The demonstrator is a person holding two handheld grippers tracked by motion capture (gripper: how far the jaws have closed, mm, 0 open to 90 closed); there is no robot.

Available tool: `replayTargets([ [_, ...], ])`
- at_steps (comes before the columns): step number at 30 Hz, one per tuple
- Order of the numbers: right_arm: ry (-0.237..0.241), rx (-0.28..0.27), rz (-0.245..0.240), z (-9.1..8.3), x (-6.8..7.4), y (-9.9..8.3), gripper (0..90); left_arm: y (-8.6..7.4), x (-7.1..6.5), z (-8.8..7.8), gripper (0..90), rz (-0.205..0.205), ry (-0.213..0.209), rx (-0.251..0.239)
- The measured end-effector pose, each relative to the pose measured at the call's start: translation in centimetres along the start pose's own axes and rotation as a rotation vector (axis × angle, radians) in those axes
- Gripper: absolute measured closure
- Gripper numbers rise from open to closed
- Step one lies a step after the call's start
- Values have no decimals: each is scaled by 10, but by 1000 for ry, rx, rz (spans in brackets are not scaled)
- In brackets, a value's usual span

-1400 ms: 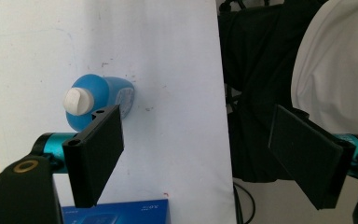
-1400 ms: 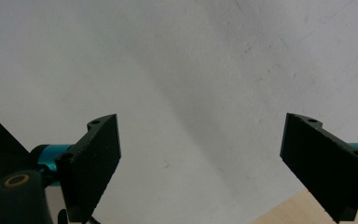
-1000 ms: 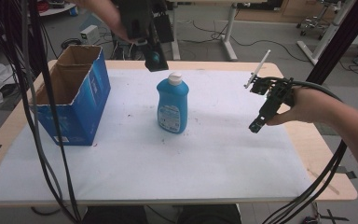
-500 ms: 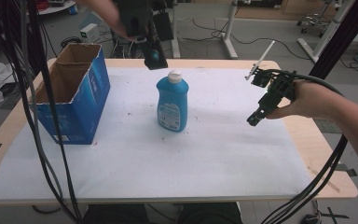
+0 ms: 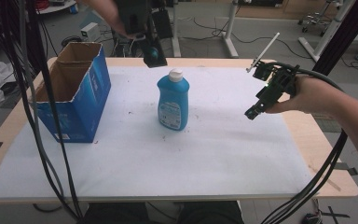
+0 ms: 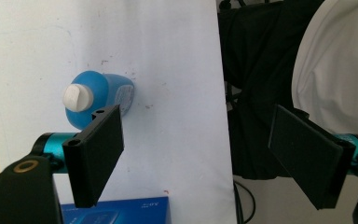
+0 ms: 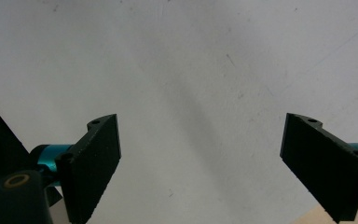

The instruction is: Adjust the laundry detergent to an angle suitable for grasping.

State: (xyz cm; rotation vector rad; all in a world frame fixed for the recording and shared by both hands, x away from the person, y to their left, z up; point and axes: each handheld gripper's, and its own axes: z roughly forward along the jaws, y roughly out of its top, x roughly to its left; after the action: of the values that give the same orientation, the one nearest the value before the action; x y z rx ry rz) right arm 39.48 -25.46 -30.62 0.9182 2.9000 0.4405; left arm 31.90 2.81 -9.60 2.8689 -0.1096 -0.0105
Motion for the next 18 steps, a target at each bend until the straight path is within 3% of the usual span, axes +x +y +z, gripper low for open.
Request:
replayTargets([
  [18, 24, -67, -51, -5, 8, 28, 114, -4, 3, -1, 181, -13, -1, -2],
])
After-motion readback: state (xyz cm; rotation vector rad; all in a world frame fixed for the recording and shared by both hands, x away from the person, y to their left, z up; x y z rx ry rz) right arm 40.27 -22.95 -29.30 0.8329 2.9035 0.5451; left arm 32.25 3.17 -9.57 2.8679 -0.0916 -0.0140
